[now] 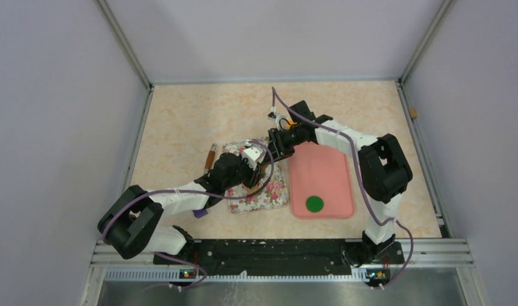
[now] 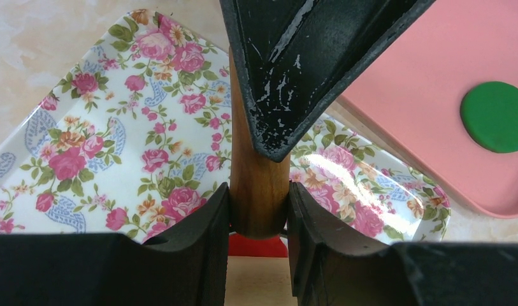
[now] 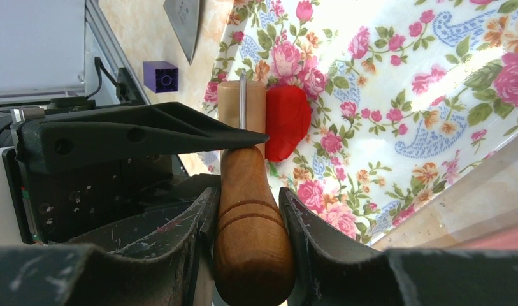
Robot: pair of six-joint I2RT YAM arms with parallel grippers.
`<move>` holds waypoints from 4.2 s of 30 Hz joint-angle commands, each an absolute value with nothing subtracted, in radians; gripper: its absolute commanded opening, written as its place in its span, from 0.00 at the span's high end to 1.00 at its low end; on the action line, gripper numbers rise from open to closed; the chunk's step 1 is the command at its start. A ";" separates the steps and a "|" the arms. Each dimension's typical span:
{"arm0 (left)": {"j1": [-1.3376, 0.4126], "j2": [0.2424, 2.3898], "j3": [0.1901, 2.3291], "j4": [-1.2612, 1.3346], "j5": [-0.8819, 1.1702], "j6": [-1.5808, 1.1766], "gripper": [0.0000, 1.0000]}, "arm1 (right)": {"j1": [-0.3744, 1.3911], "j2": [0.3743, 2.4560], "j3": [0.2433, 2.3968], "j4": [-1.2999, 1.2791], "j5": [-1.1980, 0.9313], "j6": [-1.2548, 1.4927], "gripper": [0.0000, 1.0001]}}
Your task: Roll out the dumpling wrappers from the dough
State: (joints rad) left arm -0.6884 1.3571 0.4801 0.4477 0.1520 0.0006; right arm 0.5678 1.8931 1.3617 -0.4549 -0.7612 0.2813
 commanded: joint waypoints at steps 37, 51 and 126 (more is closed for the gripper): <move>-0.681 1.274 0.691 0.167 0.163 0.036 1.00 | 0.605 1.855 1.494 -0.580 -0.776 0.166 1.00; -0.682 1.451 0.660 0.338 0.168 0.002 1.00 | 0.594 1.908 1.511 -0.632 -0.604 0.117 1.00; -0.657 1.597 0.961 0.365 0.093 -0.084 1.00 | 0.527 1.873 1.708 -0.645 -0.703 0.128 1.00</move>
